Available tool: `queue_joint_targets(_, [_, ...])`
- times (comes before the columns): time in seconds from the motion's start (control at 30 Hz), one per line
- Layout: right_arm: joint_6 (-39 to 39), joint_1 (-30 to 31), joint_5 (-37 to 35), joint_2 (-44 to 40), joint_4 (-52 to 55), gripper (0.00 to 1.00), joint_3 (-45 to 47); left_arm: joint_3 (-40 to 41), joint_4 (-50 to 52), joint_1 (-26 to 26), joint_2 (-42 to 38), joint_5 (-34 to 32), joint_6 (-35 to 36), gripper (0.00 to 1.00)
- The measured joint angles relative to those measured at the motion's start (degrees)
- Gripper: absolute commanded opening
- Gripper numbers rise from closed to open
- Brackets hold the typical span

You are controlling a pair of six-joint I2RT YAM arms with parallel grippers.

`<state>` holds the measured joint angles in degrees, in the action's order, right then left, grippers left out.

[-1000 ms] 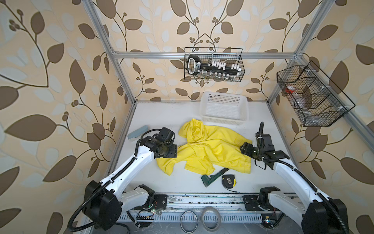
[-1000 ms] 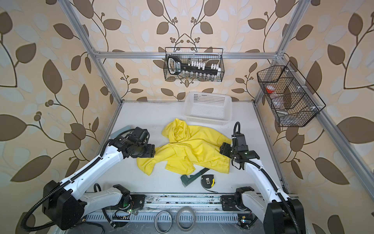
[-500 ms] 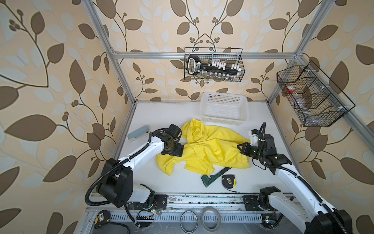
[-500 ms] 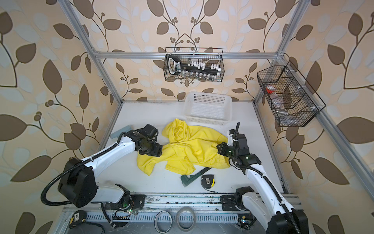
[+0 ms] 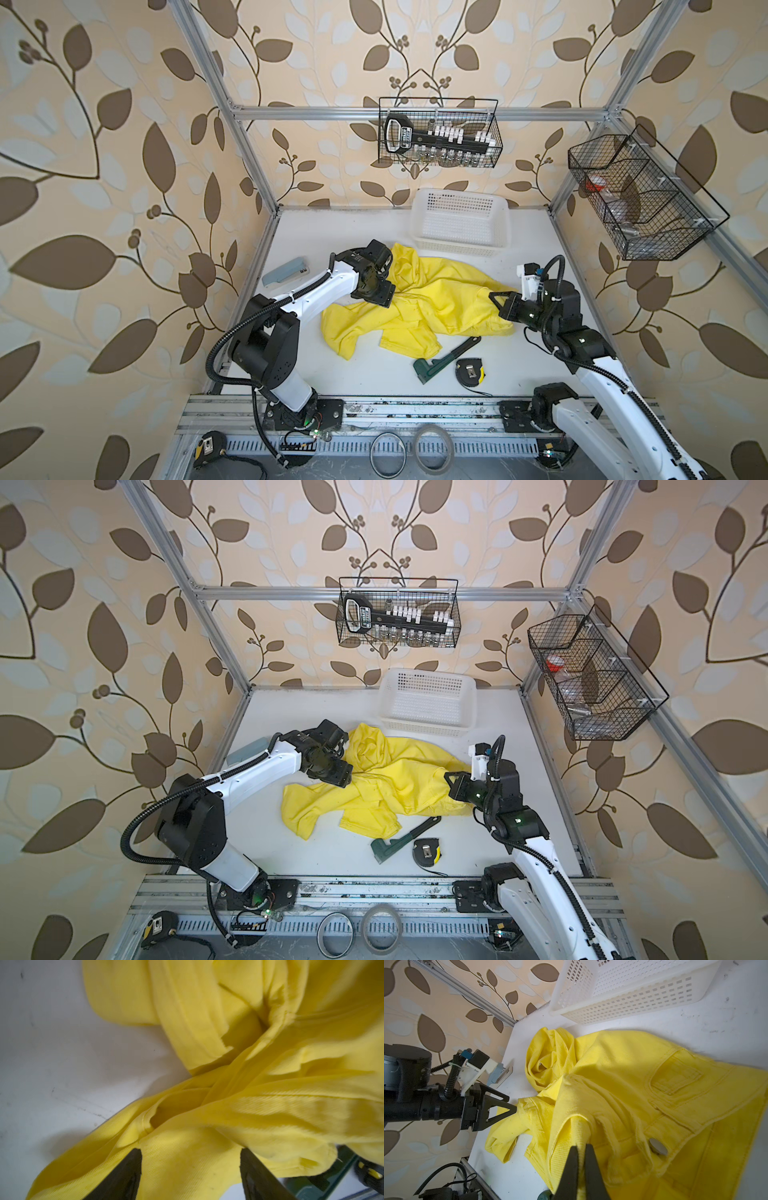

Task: Fold and stack the trousers
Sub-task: Flatten out the trousers at the center of the table.

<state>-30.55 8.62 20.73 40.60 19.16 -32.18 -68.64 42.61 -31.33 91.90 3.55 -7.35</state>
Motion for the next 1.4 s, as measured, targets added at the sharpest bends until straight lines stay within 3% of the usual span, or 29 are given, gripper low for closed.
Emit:
queue_joint_targets(0.17, [-0.1, 0.0, 1.1, -2.4, -1.9, 0.00, 0.2, -1.7, -2.8, -3.5, 0.5, 3.9, 6.1, 0.73])
queue_joint_targets(0.3, [-0.3, -0.1, 2.3, -2.7, -3.5, 0.00, 0.3, -3.8, -4.2, -3.8, 2.1, 6.8, 11.0, 0.67])
queue_joint_targets(0.67, [-0.5, -1.6, 3.9, 0.7, -5.5, 0.00, 0.3, -4.8, -6.5, -5.5, 5.9, 15.5, 23.8, 0.64])
queue_joint_targets(0.8, [-0.3, -1.8, 4.0, 2.3, -5.7, 0.00, 0.3, -4.1, -6.5, -5.5, 6.2, 15.0, 25.2, 0.43])
queue_joint_targets(0.9, [0.0, -2.1, 4.2, 2.7, -5.7, 0.00, 0.3, -4.1, -6.5, -5.5, 7.2, 13.6, 26.0, 0.34])
queue_joint_targets(1.0, [0.4, -2.6, 4.2, 2.7, -5.5, 0.00, 0.1, -4.2, -6.1, -5.5, 8.1, 12.0, 25.9, 0.03])
queue_joint_targets(1.03, [0.6, -2.8, 4.2, 3.0, -5.3, 0.00, -0.2, -4.2, -5.7, -5.5, 8.1, 11.4, 26.0, 0.00])
queue_joint_targets(1.4, [2.7, -4.3, 2.2, 10.5, -6.1, 0.00, -7.0, -11.3, 0.5, -5.5, 1.2, 5.6, 26.4, 0.00])
